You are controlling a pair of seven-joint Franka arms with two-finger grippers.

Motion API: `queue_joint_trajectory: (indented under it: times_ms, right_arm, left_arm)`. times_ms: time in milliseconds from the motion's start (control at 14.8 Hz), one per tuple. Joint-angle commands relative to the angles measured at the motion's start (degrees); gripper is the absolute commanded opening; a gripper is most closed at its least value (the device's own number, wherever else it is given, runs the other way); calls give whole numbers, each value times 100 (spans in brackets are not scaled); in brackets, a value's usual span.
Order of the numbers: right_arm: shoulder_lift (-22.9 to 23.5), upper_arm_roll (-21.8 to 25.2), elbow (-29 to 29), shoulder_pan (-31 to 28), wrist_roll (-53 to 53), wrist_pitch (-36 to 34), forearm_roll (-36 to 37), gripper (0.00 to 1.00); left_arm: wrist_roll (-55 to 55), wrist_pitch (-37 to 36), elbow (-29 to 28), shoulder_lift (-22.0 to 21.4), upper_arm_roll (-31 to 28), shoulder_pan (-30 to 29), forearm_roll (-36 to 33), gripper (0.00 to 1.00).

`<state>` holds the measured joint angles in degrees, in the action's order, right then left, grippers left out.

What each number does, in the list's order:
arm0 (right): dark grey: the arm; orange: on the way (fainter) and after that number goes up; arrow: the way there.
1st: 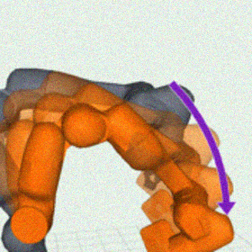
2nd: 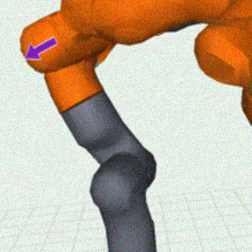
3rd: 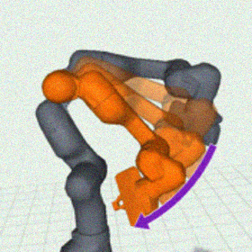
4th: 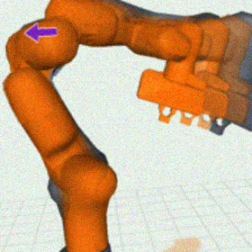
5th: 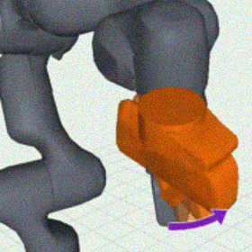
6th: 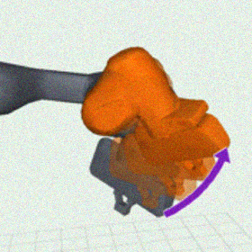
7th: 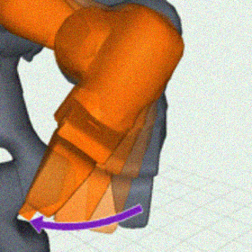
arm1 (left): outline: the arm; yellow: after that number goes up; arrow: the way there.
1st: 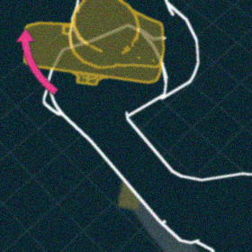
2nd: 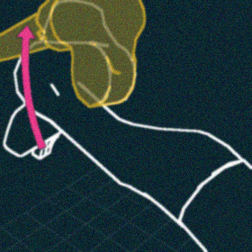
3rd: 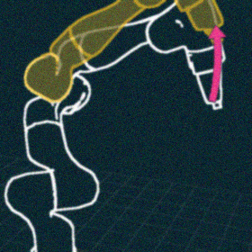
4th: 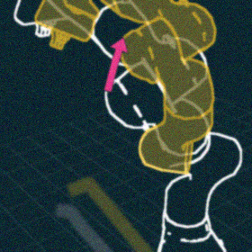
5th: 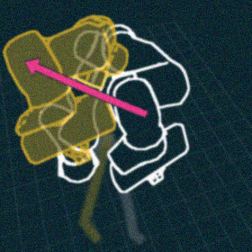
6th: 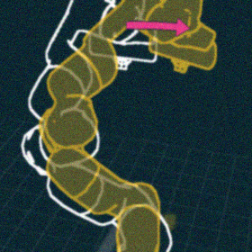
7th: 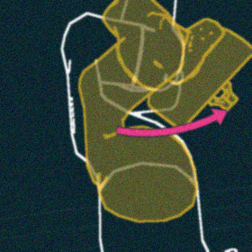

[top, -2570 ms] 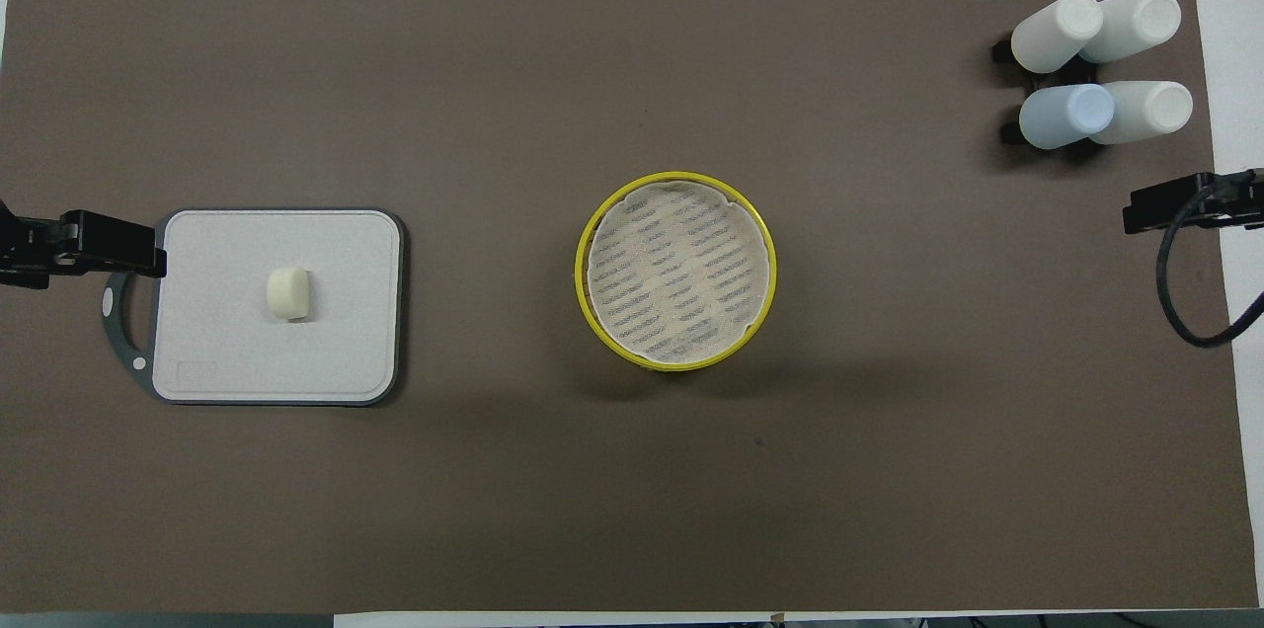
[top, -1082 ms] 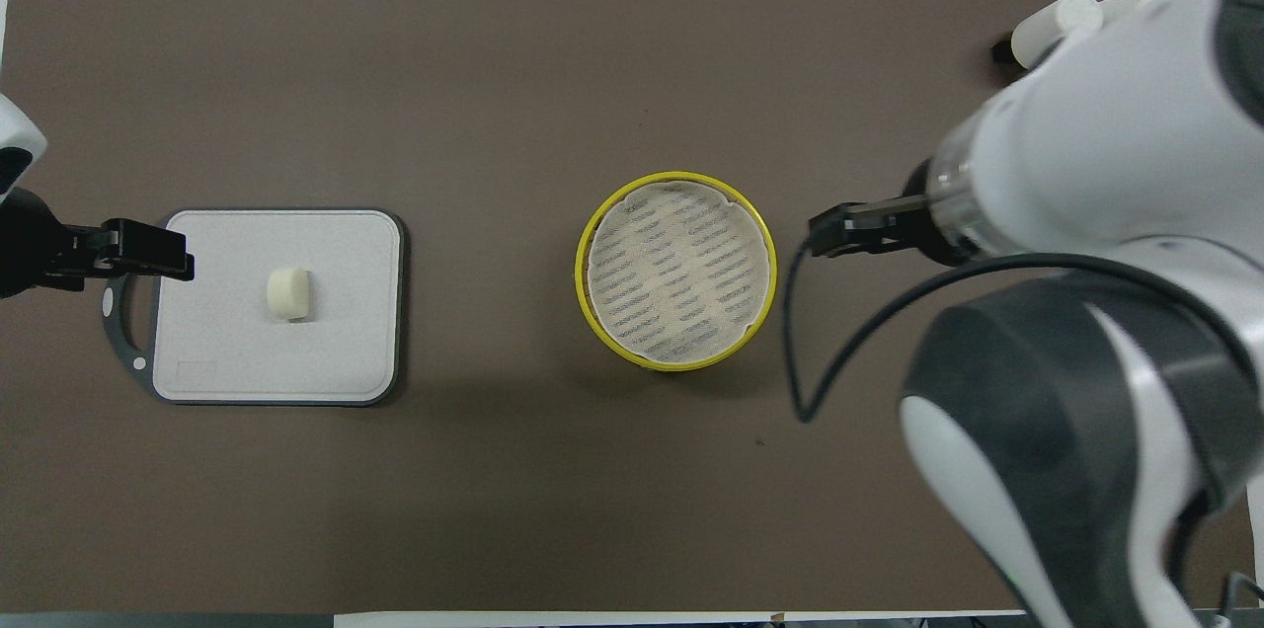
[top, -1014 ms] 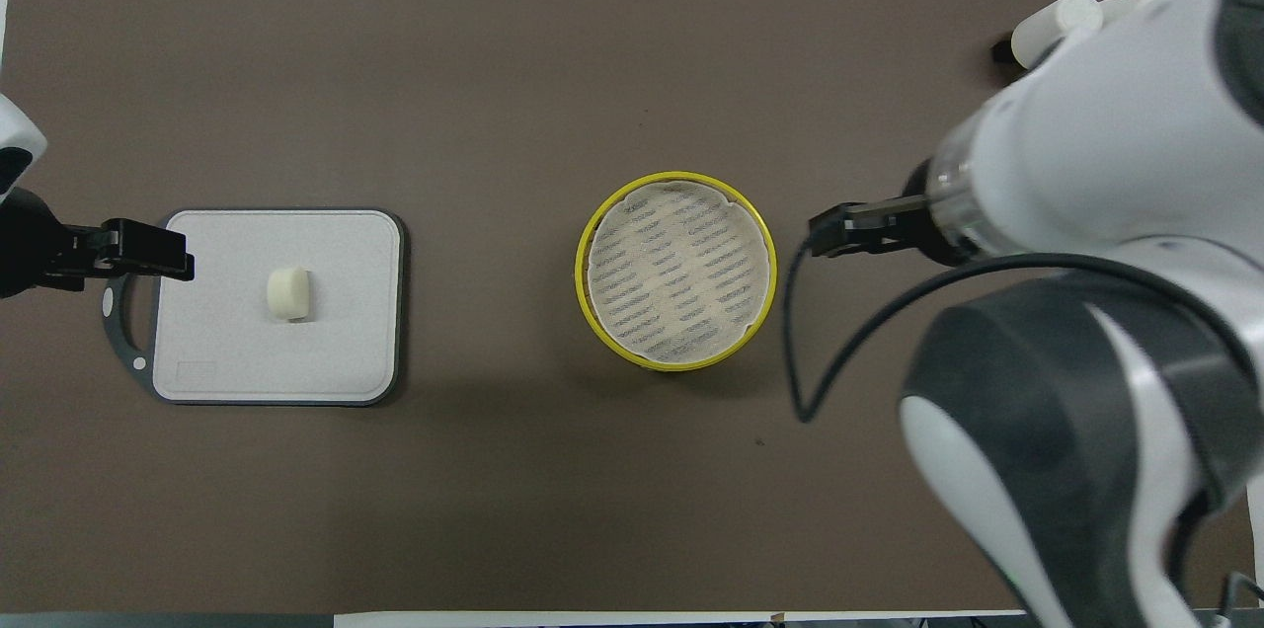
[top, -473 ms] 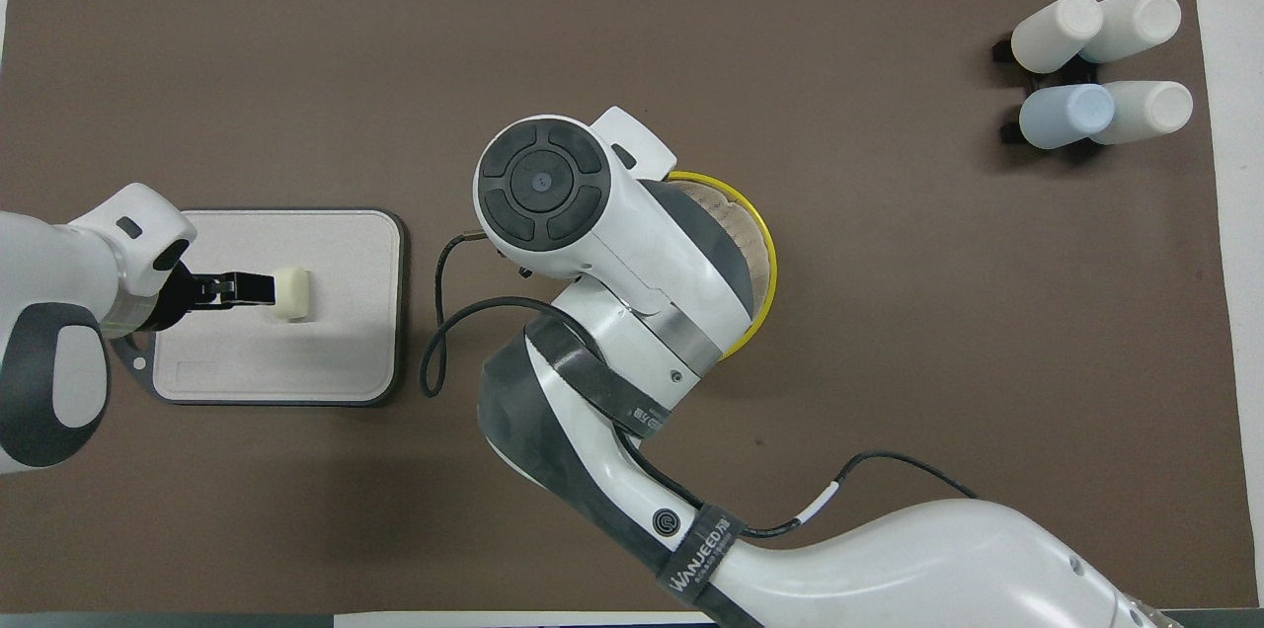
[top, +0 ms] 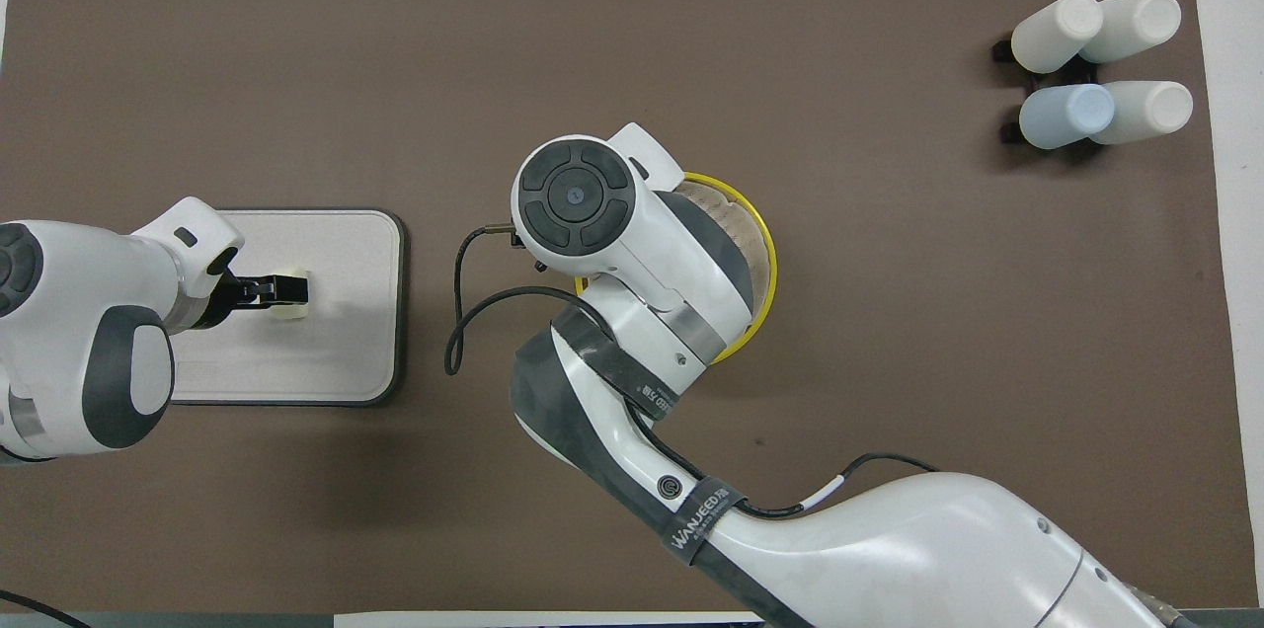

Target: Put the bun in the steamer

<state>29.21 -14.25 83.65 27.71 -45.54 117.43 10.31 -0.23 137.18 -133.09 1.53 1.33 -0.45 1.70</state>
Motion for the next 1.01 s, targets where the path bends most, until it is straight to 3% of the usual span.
queue_joint_trajectory:
  times_ms: [0,68,203,271,473,676,947]
  right_arm:
    - [-302,-8,397,76,-105,131,-46,85]
    - [-345,-8,450,103,-96,122,-20,79]
    - [-346,-16,468,94,-78,131,-2,49]
    - [-354,-16,476,103,-78,131,-2,44]
    - [-355,-16,494,94,-69,157,-2,43]
    - [-381,-16,608,94,-69,236,-2,43]
    - [-407,-16,687,94,-69,350,-2,40]
  left_arm:
    - [-127,404,-112,66,-1,45,-47,100]
    - [-127,441,-121,101,-1,45,-47,100]
    - [-118,467,-156,128,7,45,-47,100]
    - [-118,485,-165,146,7,54,-47,98]
    - [-127,634,-174,269,7,133,-38,81]
    - [-127,634,-139,286,7,142,-38,46]
    - [-109,591,-112,286,7,142,-38,35]
